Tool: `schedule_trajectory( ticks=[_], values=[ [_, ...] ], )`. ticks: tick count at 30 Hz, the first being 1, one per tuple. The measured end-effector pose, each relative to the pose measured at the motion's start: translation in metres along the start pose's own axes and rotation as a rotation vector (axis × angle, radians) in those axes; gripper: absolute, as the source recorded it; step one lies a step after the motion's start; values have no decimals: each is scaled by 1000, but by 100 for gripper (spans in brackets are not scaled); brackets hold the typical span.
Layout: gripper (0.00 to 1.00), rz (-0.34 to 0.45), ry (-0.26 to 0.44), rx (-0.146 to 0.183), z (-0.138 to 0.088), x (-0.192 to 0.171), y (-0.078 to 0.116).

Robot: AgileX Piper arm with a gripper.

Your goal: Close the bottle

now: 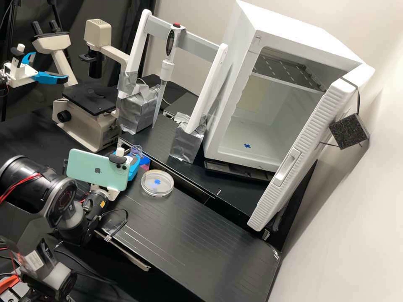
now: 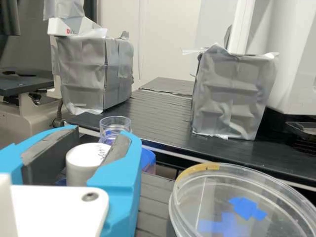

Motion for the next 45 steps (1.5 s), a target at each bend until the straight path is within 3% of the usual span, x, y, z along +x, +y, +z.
schedule_trajectory(
  ticks=[7,12,24,33,45],
  values=[
    [0,17,13,-2,-3,-2,3],
    [0,60,44,15,-8,-5,11],
    [0,144,139,18,-29,15,29],
    [0,141,98,-6,-27,42,26],
    [0,98,5,0,-10,59,11]
  ],
)
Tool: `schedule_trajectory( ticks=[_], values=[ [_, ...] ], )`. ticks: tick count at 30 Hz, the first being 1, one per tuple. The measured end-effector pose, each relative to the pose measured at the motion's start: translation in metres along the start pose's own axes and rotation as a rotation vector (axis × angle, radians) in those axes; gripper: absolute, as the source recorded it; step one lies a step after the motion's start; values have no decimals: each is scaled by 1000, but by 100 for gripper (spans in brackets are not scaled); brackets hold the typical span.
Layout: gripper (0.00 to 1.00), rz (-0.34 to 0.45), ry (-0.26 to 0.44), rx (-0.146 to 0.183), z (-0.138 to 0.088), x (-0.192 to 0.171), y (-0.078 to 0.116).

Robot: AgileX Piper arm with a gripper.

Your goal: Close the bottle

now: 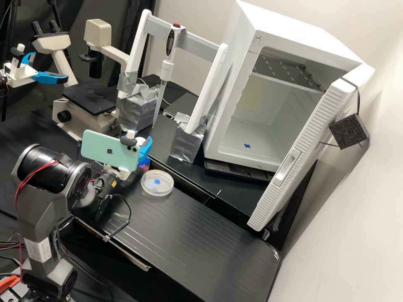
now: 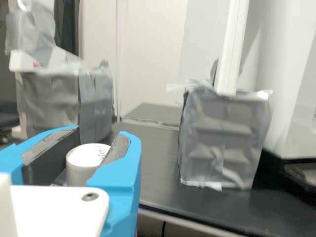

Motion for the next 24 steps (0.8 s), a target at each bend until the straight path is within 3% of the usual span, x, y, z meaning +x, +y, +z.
schedule_trajectory(
  ticks=[15,16,24],
  values=[
    [0,-37,-22,-17,4,3,-12],
    [100,-38,-22,-17,4,3,-12],
    [100,-38,-22,-21,3,3,-14]
  ],
)
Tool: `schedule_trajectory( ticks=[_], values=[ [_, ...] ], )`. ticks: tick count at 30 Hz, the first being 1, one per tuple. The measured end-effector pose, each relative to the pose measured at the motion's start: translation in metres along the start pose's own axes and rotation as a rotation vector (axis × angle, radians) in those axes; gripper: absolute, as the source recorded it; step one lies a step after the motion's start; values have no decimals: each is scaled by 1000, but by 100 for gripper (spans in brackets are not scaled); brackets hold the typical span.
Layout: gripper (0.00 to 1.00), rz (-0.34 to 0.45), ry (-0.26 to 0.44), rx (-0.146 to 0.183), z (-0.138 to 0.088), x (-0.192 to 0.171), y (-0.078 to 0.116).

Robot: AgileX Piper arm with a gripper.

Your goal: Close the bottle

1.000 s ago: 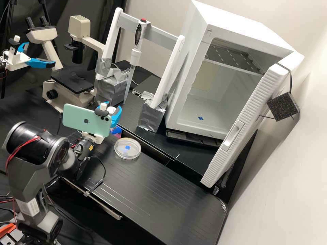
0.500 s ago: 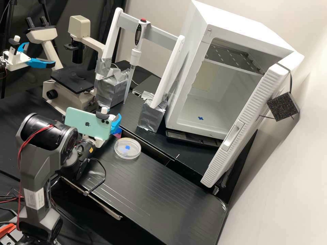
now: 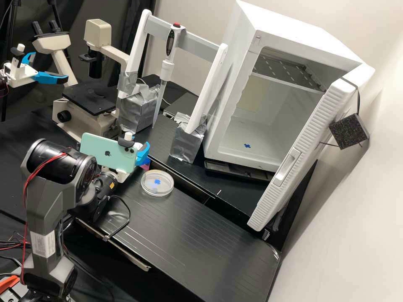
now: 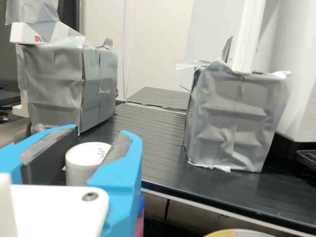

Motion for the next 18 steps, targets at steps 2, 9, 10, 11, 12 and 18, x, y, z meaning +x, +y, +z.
schedule_trajectory(
  ticks=[2,9,10,11,12,18],
  values=[
    [100,0,0,0,0,0,0],
    [100,14,13,1,-3,-8,5],
    [100,20,17,2,-5,-11,6],
    [100,27,23,2,-6,-14,8],
    [100,32,35,1,-8,-17,10],
    [100,99,64,-1,-13,-37,26]
  ],
)
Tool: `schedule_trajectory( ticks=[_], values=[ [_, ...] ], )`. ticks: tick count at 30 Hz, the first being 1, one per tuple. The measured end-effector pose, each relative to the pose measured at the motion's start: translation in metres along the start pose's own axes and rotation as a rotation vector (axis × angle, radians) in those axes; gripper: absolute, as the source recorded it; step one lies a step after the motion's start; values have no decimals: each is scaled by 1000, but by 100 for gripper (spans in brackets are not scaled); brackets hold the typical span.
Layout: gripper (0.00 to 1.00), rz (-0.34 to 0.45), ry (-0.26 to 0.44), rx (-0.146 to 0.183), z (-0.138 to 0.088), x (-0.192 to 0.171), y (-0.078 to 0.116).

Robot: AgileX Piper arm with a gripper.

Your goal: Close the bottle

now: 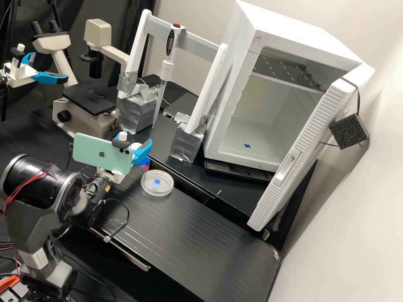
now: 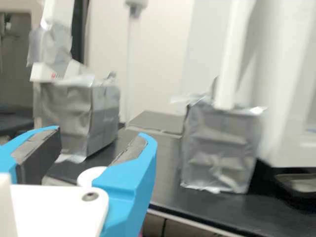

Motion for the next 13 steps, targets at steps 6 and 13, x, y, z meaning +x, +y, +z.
schedule_trajectory(
  ticks=[6,13],
  values=[
    [100,116,-32,39,-1,-16,18],
    [100,198,-102,138,15,-24,31]
  ],
)
